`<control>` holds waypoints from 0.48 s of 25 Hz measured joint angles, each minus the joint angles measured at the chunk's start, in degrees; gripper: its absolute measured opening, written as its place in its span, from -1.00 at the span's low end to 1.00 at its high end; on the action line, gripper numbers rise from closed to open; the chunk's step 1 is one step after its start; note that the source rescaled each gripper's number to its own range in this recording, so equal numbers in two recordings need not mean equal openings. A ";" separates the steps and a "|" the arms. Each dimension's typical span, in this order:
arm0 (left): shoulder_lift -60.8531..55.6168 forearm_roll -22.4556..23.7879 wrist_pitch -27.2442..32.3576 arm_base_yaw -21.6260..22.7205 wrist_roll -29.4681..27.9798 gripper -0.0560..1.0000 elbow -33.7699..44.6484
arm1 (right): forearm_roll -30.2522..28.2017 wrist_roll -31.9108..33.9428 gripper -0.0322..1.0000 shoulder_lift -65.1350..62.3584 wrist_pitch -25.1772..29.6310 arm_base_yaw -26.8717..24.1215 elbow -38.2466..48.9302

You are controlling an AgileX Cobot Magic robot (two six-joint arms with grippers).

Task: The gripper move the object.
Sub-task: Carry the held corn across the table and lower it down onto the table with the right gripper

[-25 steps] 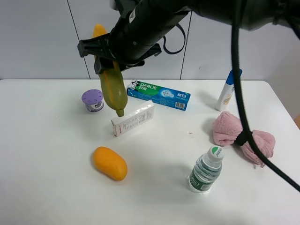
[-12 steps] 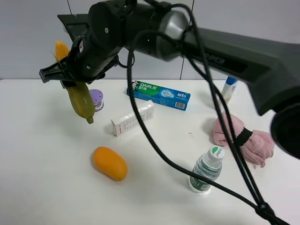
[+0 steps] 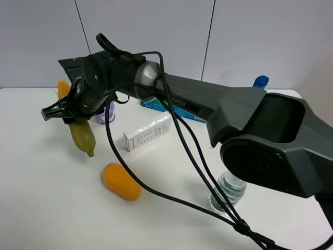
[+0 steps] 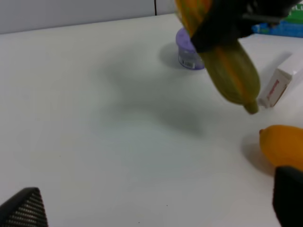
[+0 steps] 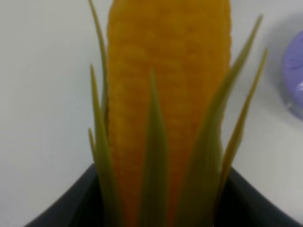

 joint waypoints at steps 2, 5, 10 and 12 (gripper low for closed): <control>0.00 0.00 0.00 0.00 0.00 1.00 0.00 | 0.28 1.34 -0.93 1.43 -0.28 0.00 -0.15; 0.00 0.00 0.00 0.00 0.00 1.00 0.00 | 0.28 3.99 -0.93 2.93 -0.12 0.00 -0.15; 0.00 0.00 0.00 0.00 0.00 1.00 0.00 | 0.28 9.10 -0.93 3.85 0.92 0.00 -0.15; 0.00 0.00 0.00 0.00 0.00 1.00 0.00 | 0.22 11.01 -0.93 3.84 1.97 0.00 -0.15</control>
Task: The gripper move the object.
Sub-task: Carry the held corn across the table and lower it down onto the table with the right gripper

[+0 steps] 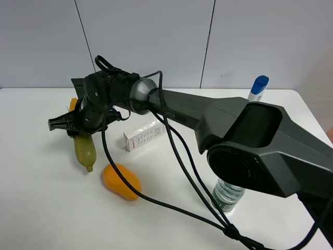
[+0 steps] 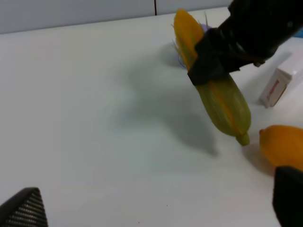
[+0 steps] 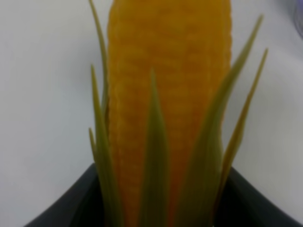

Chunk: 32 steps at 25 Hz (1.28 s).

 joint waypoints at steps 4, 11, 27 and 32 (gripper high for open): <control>0.00 0.00 0.00 0.00 0.00 1.00 0.00 | -0.14 3.11 -0.93 0.11 0.50 0.00 0.00; 0.00 0.00 0.00 0.00 0.00 1.00 0.00 | 0.01 5.09 -0.93 2.53 1.69 0.00 -0.18; 0.00 0.00 0.00 0.00 0.00 1.00 0.00 | 0.17 5.73 -0.93 3.98 2.60 -0.32 -0.31; 0.00 0.00 0.00 0.00 0.00 1.00 0.00 | 1.45 7.63 -0.93 3.98 1.69 -0.73 -0.31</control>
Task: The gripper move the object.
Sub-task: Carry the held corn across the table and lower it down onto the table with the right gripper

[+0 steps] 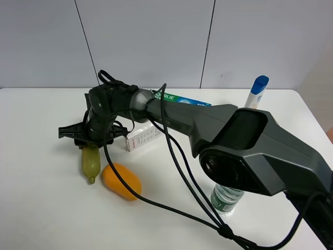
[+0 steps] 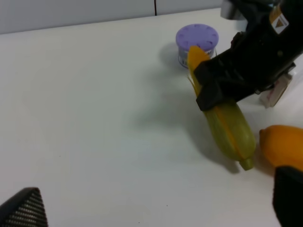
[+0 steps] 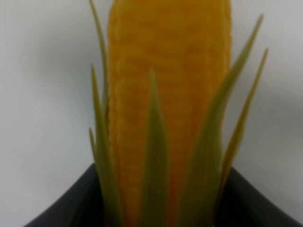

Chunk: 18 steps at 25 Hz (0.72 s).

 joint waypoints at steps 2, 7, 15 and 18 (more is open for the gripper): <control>0.00 0.00 0.00 0.00 0.00 1.00 0.00 | -0.05 0.59 -0.93 0.00 -0.31 0.00 0.00; 0.00 0.00 0.00 0.00 0.00 1.00 0.00 | 0.00 3.38 -0.93 0.00 -0.49 0.00 0.00; 0.00 0.00 0.00 0.00 0.00 1.00 0.00 | 0.00 4.02 -0.93 0.00 -0.44 0.00 0.00; 0.00 0.00 0.00 0.00 0.00 1.00 0.00 | -0.05 4.29 -0.93 0.00 -0.44 0.00 0.00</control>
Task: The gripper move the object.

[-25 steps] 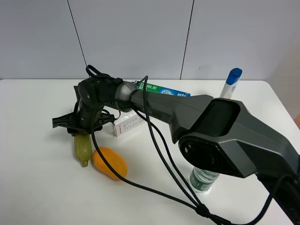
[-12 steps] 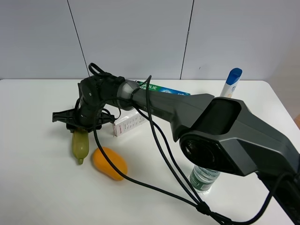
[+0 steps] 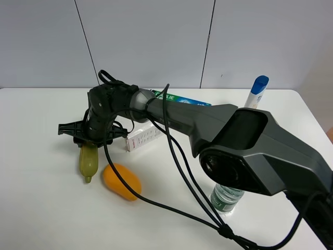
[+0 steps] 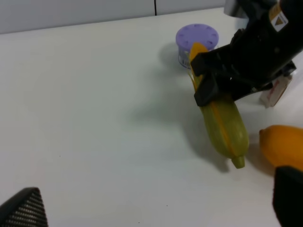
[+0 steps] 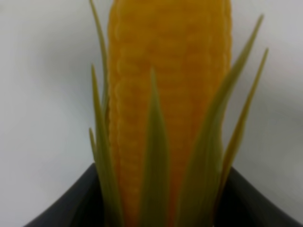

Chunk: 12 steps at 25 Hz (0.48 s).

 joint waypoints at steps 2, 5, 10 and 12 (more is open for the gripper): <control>0.00 0.00 0.00 0.00 0.00 1.00 0.00 | 0.00 0.21 -0.93 0.00 0.00 0.00 0.00; 0.00 0.00 0.00 0.00 0.00 1.00 0.00 | 0.06 0.50 -0.45 0.00 0.05 0.00 0.00; 0.00 0.00 0.00 0.00 0.00 1.00 0.00 | 0.17 2.29 -0.27 0.00 0.42 0.00 0.00; 0.00 0.00 0.00 0.00 0.00 1.00 0.00 | 0.17 2.48 -0.27 0.00 0.42 0.00 0.00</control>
